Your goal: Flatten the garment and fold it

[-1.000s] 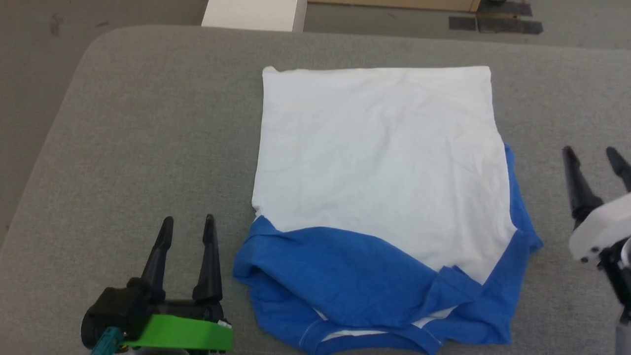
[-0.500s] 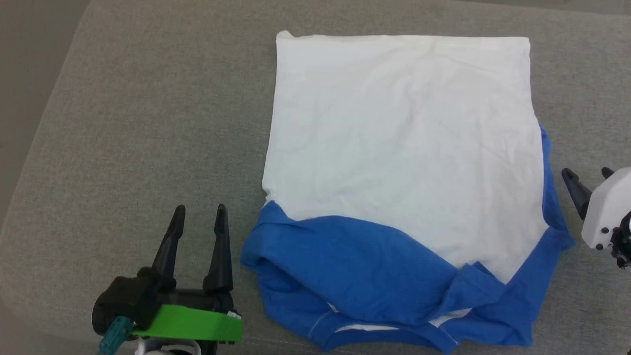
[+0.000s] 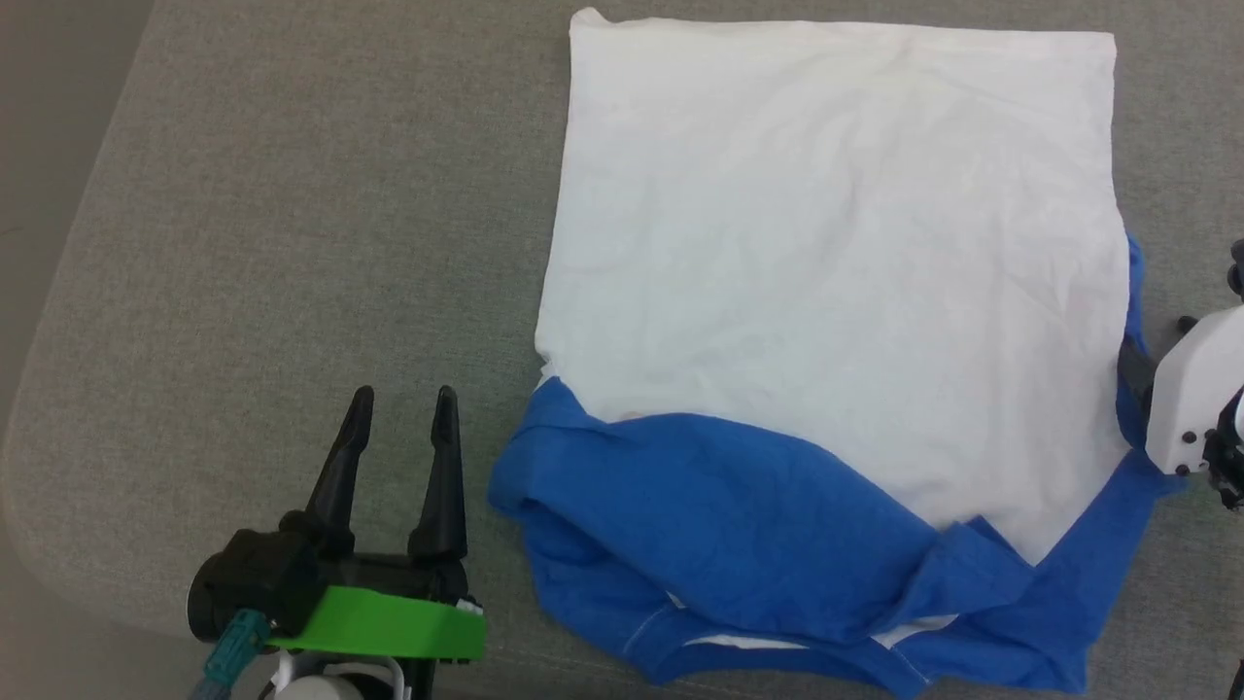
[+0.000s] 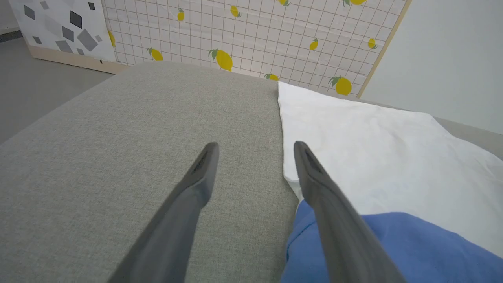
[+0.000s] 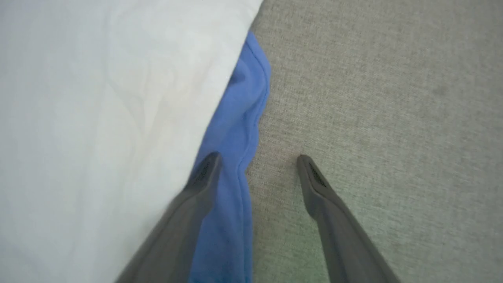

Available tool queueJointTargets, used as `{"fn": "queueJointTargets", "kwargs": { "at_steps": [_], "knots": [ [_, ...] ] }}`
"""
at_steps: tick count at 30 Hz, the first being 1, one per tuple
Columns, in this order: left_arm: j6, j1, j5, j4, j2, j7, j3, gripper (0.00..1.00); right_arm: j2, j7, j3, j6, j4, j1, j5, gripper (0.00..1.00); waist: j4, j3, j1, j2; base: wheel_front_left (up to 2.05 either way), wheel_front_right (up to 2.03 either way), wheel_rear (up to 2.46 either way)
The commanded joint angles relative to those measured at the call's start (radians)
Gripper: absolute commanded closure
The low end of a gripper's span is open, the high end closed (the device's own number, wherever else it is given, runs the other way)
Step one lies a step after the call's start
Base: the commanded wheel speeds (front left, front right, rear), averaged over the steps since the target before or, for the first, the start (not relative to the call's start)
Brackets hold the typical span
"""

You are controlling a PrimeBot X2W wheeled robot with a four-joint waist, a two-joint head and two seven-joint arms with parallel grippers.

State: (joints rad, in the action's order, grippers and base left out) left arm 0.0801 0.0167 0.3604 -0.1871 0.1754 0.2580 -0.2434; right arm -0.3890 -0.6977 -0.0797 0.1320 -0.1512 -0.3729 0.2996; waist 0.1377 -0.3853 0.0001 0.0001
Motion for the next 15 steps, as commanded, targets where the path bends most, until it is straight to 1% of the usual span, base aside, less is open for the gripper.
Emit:
{"fn": "queueJointTargets", "kwargs": {
  "at_steps": [1, 7, 9, 10, 11, 15],
  "knots": [
    [-0.005, -0.020, -0.002, 0.001, -0.005, 0.004, 0.000, 0.00, -0.010, 0.004, 0.014, -0.001, -0.004, -0.021, 0.012, 0.00, 0.008, -0.010, -0.0001, -0.0001, 0.00, 0.00, 0.00],
    [-0.007, -0.033, 0.001, 0.006, -0.007, 0.003, -0.006, 0.00, -0.067, -0.012, 0.102, -0.001, -0.014, -0.041, 0.067, 0.00, 0.020, -0.034, -0.0001, -0.0001, 0.00, 0.00, 0.00],
    [-0.007, -0.038, 0.001, 0.007, -0.007, 0.003, -0.007, 0.00, -0.079, -0.017, 0.115, -0.001, -0.025, -0.050, 0.077, 0.59, 0.023, -0.040, -0.0001, -0.0001, 0.00, 0.00, 0.00],
    [-0.007, -0.040, 0.001, 0.007, -0.008, 0.004, -0.007, 0.00, -0.084, -0.018, 0.120, -0.001, -0.029, -0.054, 0.080, 0.83, 0.025, -0.042, -0.0001, -0.0001, 0.00, 0.00, 0.00],
    [-0.006, -0.045, 0.002, 0.010, -0.009, 0.004, -0.007, 0.00, -0.097, 0.000, 0.125, -0.001, -0.038, -0.068, 0.073, 1.00, 0.028, -0.045, -0.0001, -0.0001, 0.00, 0.00, 0.00],
    [-0.005, -0.046, 0.005, 0.017, -0.014, 0.004, -0.006, 0.00, -0.101, 0.036, 0.110, -0.001, -0.054, -0.082, 0.051, 1.00, 0.028, -0.034, -0.0001, -0.0001, 0.00, 0.00, 0.00]
  ]
}}
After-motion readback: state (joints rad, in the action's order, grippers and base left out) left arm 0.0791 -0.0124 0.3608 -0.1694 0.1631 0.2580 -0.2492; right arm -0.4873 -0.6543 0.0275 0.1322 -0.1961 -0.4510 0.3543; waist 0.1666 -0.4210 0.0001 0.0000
